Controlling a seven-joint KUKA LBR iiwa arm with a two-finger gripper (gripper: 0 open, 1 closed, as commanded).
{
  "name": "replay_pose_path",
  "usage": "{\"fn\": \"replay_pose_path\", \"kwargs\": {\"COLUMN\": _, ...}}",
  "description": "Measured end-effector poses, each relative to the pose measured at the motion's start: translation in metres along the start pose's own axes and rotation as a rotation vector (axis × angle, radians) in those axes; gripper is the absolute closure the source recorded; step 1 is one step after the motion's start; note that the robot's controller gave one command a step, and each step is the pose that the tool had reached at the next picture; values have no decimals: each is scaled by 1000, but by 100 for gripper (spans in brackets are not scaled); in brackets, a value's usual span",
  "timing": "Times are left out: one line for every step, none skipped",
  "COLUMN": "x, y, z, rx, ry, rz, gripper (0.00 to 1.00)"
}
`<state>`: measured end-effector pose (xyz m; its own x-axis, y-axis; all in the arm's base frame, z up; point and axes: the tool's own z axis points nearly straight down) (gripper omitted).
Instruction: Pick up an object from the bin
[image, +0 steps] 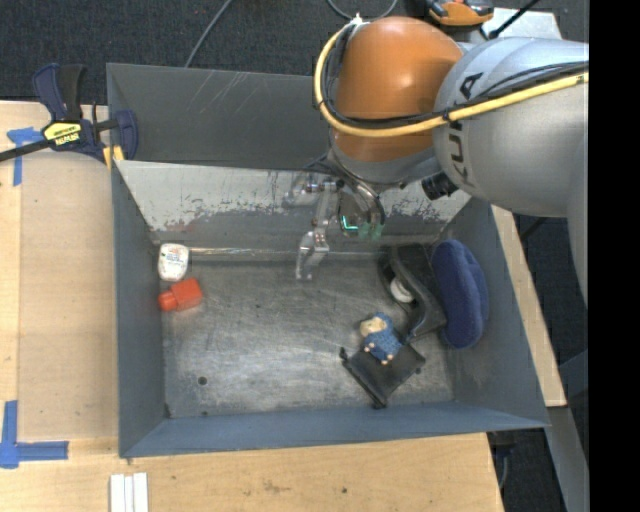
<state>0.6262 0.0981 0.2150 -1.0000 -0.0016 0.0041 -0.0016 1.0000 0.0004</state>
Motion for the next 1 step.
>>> {"fn": "replay_pose_path", "kwargs": {"x": 46, "y": -115, "z": 79, "rx": 3, "ry": -1, "rz": -304, "gripper": 0}}
